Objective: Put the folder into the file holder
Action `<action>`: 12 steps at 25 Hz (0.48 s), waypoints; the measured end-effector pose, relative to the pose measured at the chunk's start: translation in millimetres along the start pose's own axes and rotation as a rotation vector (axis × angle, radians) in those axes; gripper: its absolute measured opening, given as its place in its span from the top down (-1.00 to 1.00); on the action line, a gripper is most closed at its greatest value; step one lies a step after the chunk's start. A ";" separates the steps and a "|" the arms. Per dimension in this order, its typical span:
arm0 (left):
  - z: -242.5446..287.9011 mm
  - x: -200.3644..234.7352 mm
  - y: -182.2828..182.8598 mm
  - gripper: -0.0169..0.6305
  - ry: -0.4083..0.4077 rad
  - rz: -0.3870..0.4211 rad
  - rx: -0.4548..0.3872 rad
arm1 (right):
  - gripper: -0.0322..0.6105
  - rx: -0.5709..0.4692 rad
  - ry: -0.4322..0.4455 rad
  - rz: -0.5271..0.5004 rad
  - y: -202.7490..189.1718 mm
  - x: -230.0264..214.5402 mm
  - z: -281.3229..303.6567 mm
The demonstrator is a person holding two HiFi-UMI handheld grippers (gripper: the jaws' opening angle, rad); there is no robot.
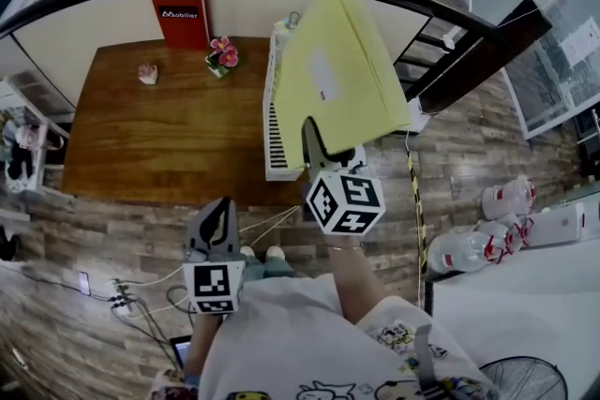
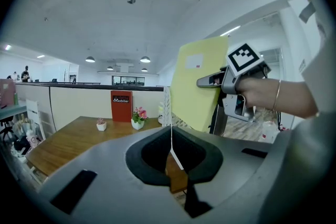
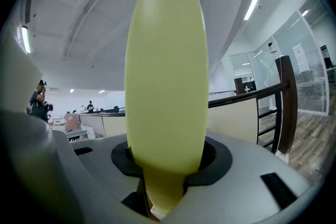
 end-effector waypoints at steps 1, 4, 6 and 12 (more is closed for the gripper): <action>0.1 0.2 -0.1 0.92 -0.001 0.000 0.001 | 0.42 -0.002 -0.004 0.003 0.1 0.0 1.1; 1.1 0.1 -0.2 0.92 -0.007 0.002 0.003 | 0.42 -0.009 -0.017 0.010 -0.2 -0.1 3.6; 2.3 0.8 -1.2 0.92 -0.010 0.001 0.006 | 0.42 -0.015 -0.025 0.018 -1.8 0.2 5.7; 7.9 6.7 -2.2 0.92 -0.023 0.006 0.020 | 0.42 -0.029 -0.057 0.019 -9.7 5.6 16.3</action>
Point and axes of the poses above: the fingertips, and each gripper's own axes: z forward along the fingers, x to its left, y out of its top, the point moved 1 cm from there along -z, backward along the fingers, and after that the axes turned 10 degrees about x, right-handed, at the moved point
